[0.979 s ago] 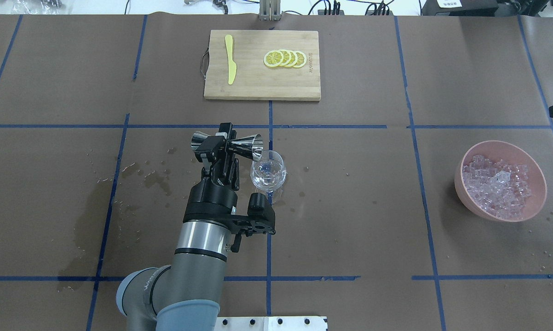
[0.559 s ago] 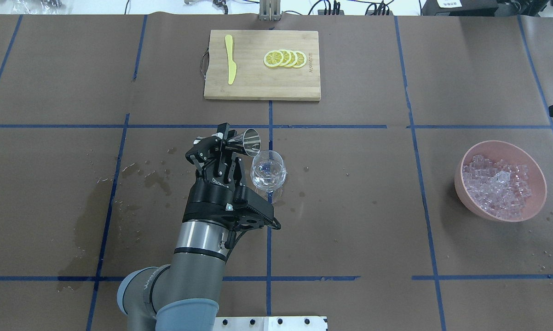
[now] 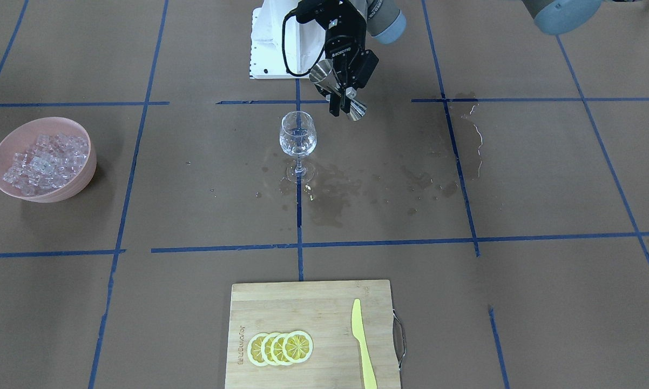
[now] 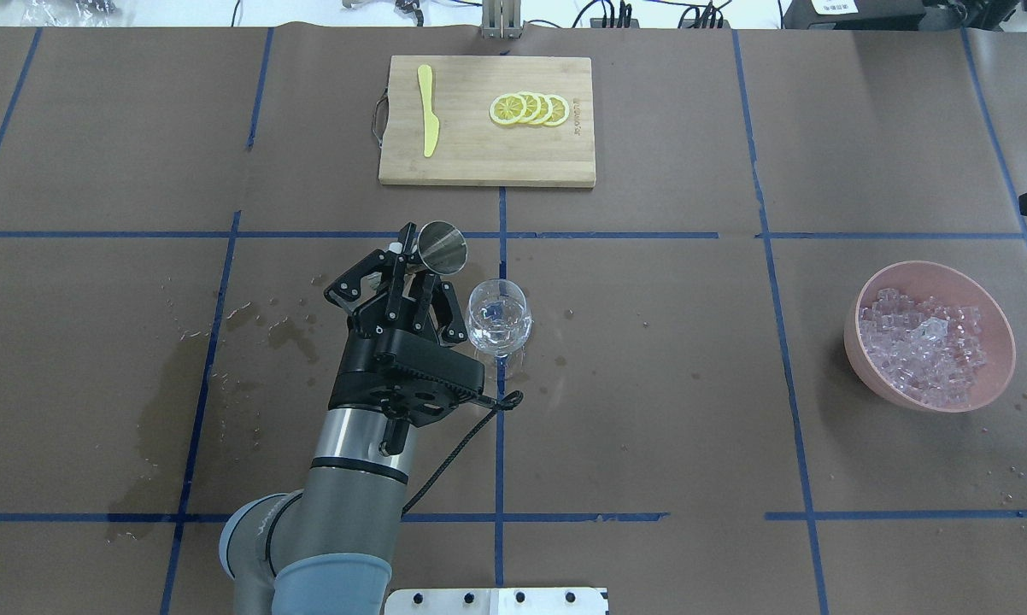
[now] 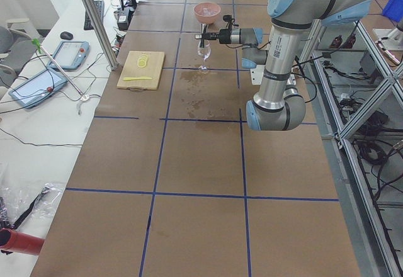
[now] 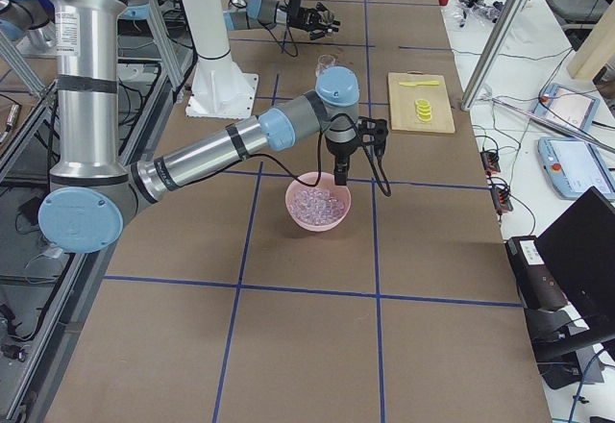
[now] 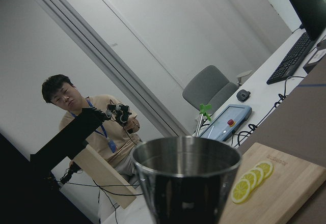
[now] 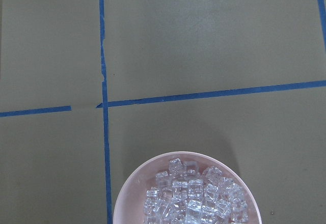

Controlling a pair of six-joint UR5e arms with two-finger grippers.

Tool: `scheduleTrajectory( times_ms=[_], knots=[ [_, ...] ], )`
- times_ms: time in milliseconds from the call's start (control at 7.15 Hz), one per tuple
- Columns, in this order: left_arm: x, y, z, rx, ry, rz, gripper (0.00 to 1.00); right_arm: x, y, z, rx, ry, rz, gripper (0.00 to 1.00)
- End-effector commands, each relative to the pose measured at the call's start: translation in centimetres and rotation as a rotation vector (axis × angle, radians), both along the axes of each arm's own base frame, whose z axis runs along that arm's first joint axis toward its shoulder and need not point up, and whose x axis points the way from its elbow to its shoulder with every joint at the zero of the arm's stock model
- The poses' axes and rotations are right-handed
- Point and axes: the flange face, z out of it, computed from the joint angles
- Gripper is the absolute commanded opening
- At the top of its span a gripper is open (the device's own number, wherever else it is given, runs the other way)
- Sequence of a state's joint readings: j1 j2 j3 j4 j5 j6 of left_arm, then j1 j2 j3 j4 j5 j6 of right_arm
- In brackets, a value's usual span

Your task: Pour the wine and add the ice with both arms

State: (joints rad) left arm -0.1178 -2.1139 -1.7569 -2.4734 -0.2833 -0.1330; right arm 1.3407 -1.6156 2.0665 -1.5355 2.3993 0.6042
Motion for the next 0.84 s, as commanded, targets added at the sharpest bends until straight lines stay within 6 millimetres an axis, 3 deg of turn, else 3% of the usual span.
scheduleTrajectory(
  times_ms=[0, 419, 699],
  knots=[
    [-0.5, -0.3, 1.2, -0.015, 0.168, 0.049, 0.00, 0.0, 0.0, -0.2, 0.003, -0.002, -0.001, 1.00],
    [-1.0, -0.9, 2.0, -0.037, 0.277, 0.066, 0.00, -0.7, 0.1, -0.1, 0.005, 0.002, -0.015, 1.00],
    [-2.3, -2.9, 3.7, -0.050, 0.297, 0.092, 0.00, -2.5, 0.1, -0.1, 0.029, 0.055, -0.023, 1.00]
  ],
)
